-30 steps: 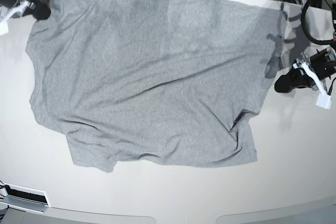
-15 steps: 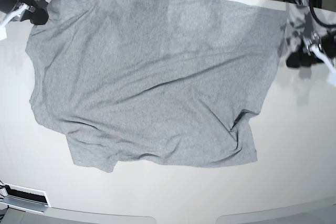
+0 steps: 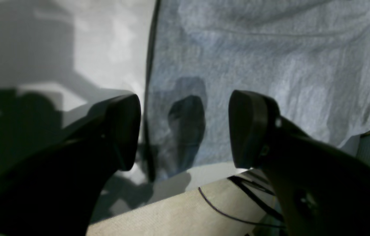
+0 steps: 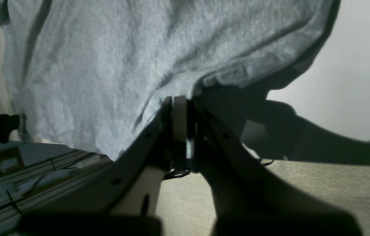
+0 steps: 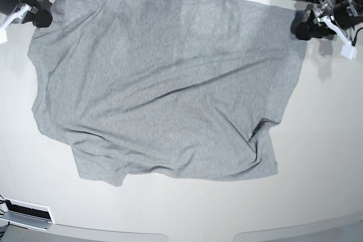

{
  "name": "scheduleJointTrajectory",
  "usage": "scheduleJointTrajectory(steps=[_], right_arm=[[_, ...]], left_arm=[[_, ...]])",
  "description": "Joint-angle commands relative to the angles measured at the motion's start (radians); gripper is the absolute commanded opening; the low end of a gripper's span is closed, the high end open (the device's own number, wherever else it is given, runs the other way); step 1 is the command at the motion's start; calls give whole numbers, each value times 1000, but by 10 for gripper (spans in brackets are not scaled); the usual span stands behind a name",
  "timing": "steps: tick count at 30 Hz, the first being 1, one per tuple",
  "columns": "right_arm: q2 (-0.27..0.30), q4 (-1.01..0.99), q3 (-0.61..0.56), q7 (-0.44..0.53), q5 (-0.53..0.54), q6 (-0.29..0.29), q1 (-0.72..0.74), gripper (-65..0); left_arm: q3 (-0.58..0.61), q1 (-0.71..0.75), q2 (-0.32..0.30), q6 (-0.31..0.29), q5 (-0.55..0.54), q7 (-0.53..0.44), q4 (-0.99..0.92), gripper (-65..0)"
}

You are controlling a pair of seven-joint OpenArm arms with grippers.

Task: Layout the t-shirt on the table in an organized manner, then fold the t-shirt properly
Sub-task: 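Move the left gripper to the other shoulder corner and grasp it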

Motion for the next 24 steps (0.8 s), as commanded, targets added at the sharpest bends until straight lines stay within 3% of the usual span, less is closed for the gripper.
scheduleJointTrajectory(steps=[1, 17, 19, 22, 24], right_arm=[[19, 18, 6, 11, 22, 6, -3, -650], [19, 19, 6, 16, 29, 6, -3, -650], [19, 19, 6, 16, 29, 6, -3, -650], [19, 19, 6, 18, 29, 6, -3, -650], [19, 19, 6, 18, 29, 6, -3, -650]], left_arm=[[-2, 7, -1, 8, 21, 12, 7, -219], [3, 67, 6, 4, -60, 51, 7, -227], [23, 66, 7, 4, -60, 50, 7, -318], [83, 64, 6, 4, -88, 50, 7, -644], [114, 64, 3, 0, -134, 50, 8, -650]])
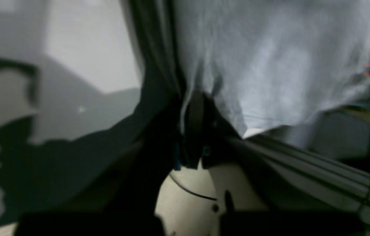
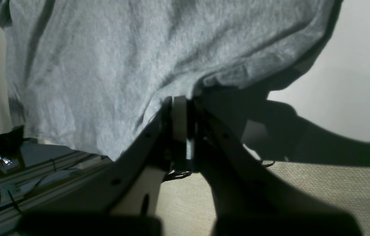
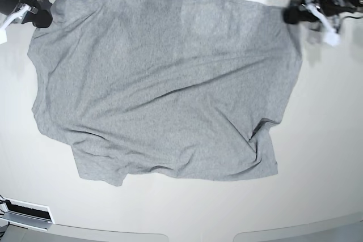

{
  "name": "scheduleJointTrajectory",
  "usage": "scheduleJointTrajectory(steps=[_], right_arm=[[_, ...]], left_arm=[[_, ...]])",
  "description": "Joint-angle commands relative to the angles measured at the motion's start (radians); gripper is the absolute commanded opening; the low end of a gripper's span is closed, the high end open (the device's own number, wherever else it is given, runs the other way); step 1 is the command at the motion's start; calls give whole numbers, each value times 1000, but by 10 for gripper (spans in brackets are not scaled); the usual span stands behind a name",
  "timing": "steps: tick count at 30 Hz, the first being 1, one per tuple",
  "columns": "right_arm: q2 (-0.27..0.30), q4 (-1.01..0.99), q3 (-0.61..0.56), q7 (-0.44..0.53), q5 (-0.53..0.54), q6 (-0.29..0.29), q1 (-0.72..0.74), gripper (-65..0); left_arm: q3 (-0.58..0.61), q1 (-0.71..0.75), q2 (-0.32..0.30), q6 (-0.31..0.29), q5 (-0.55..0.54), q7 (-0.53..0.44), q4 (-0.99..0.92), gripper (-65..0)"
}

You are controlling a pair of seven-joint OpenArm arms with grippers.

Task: Layout the t-shirt on the table in an organized manner, then fold the t-shirt properly
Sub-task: 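Move the left gripper to the other shoulder corner and grasp it, then lift both shoulder corners with both grippers, raising the shirt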

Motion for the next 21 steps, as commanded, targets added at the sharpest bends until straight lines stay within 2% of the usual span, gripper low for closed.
scheduleJointTrajectory(steps=[1, 11, 18, 21], right_arm=[[20, 19, 6, 14, 21, 6, -3, -650], [67, 113, 7, 7, 13, 6, -3, -650], [68, 222, 7, 5, -63, 6, -3, -650], [70, 273, 7, 4, -70, 6, -12, -650]], left_arm=[[-2, 5, -24, -10, -22, 1, 8, -650], [-54, -5, -72, -150, -136, 43, 142, -650], [-118, -4, -108, -151, -236, 136, 272, -650], [-123, -4, -136, -151, -256, 146, 308, -650]])
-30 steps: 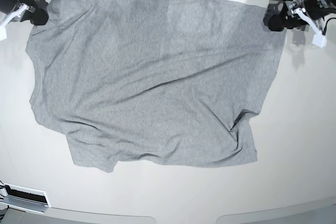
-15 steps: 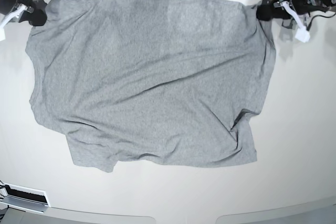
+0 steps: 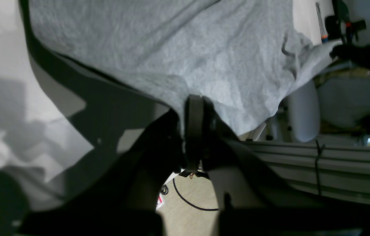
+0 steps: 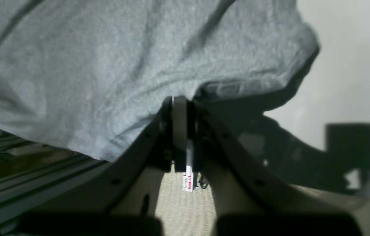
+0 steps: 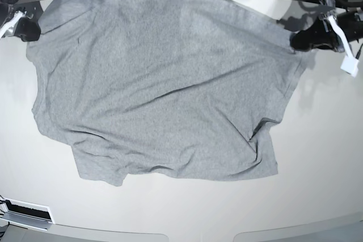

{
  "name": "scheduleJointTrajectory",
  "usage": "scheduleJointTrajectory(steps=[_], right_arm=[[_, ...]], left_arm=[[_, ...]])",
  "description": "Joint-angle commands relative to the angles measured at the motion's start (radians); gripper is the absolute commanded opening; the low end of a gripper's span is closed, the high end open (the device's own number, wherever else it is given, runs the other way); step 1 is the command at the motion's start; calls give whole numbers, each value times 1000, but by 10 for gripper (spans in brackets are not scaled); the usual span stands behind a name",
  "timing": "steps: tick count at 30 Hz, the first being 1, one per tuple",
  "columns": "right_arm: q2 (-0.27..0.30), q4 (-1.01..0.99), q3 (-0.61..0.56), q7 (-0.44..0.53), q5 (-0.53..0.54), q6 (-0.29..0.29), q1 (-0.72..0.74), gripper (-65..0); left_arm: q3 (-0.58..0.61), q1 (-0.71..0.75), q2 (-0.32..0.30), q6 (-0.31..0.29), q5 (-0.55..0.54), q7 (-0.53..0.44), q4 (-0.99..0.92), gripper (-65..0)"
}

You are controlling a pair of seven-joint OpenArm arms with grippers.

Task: Layout the t-shirt on the table in an organized manner, then fold the t-shirt properly
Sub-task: 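Lift both shoulder corners with both grippers, raising the shirt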

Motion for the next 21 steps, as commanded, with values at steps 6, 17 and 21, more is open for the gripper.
scheduleJointTrajectory(steps=[6, 17, 21], right_arm=[[20, 127, 24, 18, -58, 6, -42, -650], [19, 161, 138, 18, -48, 6, -136, -650], [19, 161, 189, 18, -37, 6, -178, -650]], left_arm=[[-47, 0, -47, -8, -32, -12, 37, -650], [-116, 63, -76, -8, -129, 68, 38, -650], [-148, 115, -76, -8, -129, 86, 41, -650]])
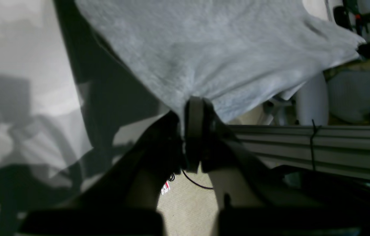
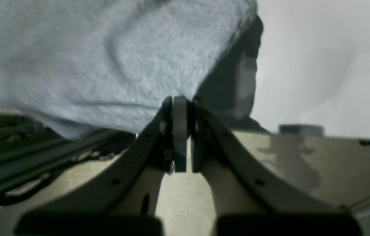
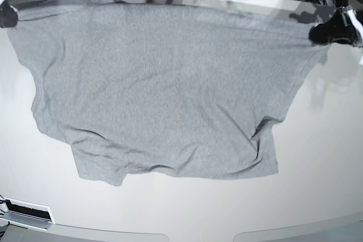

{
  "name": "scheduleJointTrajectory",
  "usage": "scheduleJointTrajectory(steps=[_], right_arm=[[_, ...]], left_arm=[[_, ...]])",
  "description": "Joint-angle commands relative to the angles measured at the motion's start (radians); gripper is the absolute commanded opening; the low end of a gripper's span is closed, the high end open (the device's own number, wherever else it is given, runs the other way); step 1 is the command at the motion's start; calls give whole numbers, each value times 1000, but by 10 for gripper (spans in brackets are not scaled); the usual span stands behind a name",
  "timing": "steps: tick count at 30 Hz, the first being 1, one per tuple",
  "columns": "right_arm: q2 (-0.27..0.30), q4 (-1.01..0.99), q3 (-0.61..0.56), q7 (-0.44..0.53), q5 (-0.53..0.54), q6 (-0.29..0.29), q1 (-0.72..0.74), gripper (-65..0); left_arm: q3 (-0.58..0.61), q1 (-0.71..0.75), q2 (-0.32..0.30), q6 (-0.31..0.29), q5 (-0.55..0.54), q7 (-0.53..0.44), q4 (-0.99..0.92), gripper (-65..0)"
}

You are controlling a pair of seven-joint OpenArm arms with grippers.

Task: Layout the t-shirt on the table in an organized manner, then fold the t-shirt properly
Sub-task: 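Lift both shoulder corners with both grippers, raising the shirt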

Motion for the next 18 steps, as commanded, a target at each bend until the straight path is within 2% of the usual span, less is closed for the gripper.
scheduleJointTrajectory(steps=[1, 4, 11, 18], right_arm=[[19, 17, 14, 13, 27, 5, -17, -650], [17, 17, 13, 1, 78, 5, -45, -650], [17, 17, 14, -24, 82, 5, -60, -650], [16, 17, 14, -30, 82, 5, -60, -650]], left_arm=[[-13, 17, -20, -8, -24, -13, 15, -650], [-14, 54, -16, -8, -24, -12, 15, -650], [-14, 140, -12, -8, -24, -13, 15, -650], [-14, 157, -11, -8, -24, 8, 15, -650]])
